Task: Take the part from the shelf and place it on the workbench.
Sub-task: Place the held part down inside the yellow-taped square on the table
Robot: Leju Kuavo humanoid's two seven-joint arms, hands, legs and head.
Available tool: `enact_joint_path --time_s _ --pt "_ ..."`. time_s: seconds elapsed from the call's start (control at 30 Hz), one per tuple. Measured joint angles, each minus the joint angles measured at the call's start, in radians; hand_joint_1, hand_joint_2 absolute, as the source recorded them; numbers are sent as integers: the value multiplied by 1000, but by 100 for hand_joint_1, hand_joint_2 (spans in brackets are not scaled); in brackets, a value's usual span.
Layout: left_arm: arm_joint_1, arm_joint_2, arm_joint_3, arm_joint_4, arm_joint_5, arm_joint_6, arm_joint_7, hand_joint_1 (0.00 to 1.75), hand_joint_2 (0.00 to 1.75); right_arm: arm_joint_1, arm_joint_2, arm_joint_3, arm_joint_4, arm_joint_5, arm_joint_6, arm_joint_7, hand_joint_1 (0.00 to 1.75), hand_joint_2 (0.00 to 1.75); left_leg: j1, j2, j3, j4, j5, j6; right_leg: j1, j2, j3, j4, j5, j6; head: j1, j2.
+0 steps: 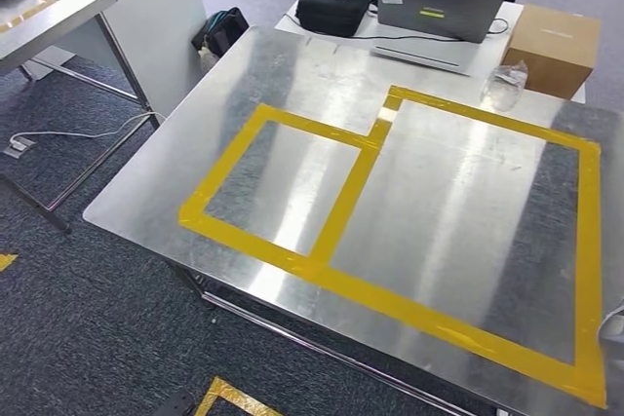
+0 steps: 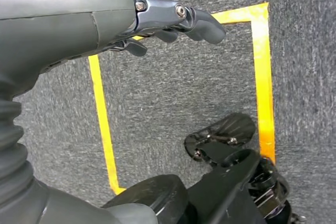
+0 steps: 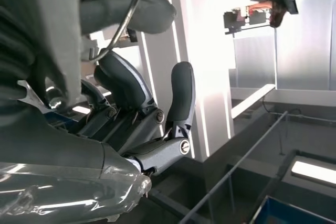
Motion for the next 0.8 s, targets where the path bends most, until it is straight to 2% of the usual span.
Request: enact_joint_path --time_s 0.03,0.07,0.17,0.23,0.27,0.33,0.37,0.4,0.43,0.47,0.53,0.57,0.63,0.77,0.8 --pt "-1 1 0 0 -2 0 0 0 175 -1 -4 7 4 7 -10 0 175 175 0 -4 0 5 -4 -4 -3 3 29 -60 22 1 0 0" --pt "-3 1 0 0 -4 -1 0 0 175 -4 -9 14 8 14 -19 0 175 175 0 -7 -1 9 -7 -9 -5 7 48 -100 32 -4 0 0" --pt "-6 3 0 0 -6 -2 1 0 175 -7 -18 31 15 30 -36 1 175 175 -2 -10 -9 17 -11 -16 -4 10 58 -121 28 -28 -1 0" --pt "-7 1 0 0 -9 -3 1 0 175 -6 -24 40 18 50 -48 -1 175 175 1 -5 -22 48 -32 -29 -7 9 62 -123 27 -38 -5 0" --pt "-8 0 -1 0 -11 -3 1 0 175 -4 -27 45 19 66 -60 -4 175 175 5 -1 -43 90 -54 -39 -9 7 65 -124 26 -43 -7 0" --pt "-11 -1 -1 0 -16 -5 1 0 175 1 -33 55 21 99 -87 -12 175 175 19 7 -115 220 -104 -56 -10 5 68 -124 23 -48 -12 0" --pt "-12 -2 -1 0 -17 -6 1 0 175 3 -33 60 22 111 -98 -15 175 175 24 9 -150 276 -116 -59 -10 4 69 -124 21 -50 -11 0" --pt "-11 -3 -1 0 -18 -7 1 0 175 5 -33 65 22 119 -106 -17 175 175 28 10 -173 304 -113 -60 -10 3 72 -124 19 -51 -12 0" --pt "-11 -4 -1 0 -19 -8 1 0 175 7 -33 69 23 123 -110 -18 175 175 30 10 -177 296 -90 -59 -10 3 75 -124 16 -52 -12 0" --pt "-11 -5 -1 0 -19 -8 1 0 175 9 -33 73 23 126 -111 -18 175 175 30 10 -162 251 -54 -56 -10 2 79 -125 14 -52 -11 0" --pt "-12 -5 -1 0 -19 -8 1 0 175 11 -33 80 24 128 -112 -18 175 175 28 11 -104 118 15 -48 -8 2 86 -125 8 -49 -12 0" --pt "-13 -5 -1 0 -20 -8 1 0 175 11 -33 84 25 130 -114 -18 175 175 26 12 -81 68 31 -45 -7 2 86 -125 6 -46 -11 0" --pt "-15 -4 -1 -1 -22 -8 1 0 175 13 -34 90 26 147 -127 -16 175 175 25 12 -62 27 32 -43 -5 3 87 -128 3 -39 -11 0" --pt "-15 -7 -1 -1 -34 -8 3 0 175 12 -30 106 33 226 -221 5 175 175 26 9 -59 16 37 -57 -3 1 84 -140 3 -67 -9 0" --pt "-15 -7 -1 -1 -38 -8 4 0 175 9 -27 110 34 246 -253 10 175 175 26 9 -59 16 36 -55 -3 1 86 -144 4 -66 -9 0"
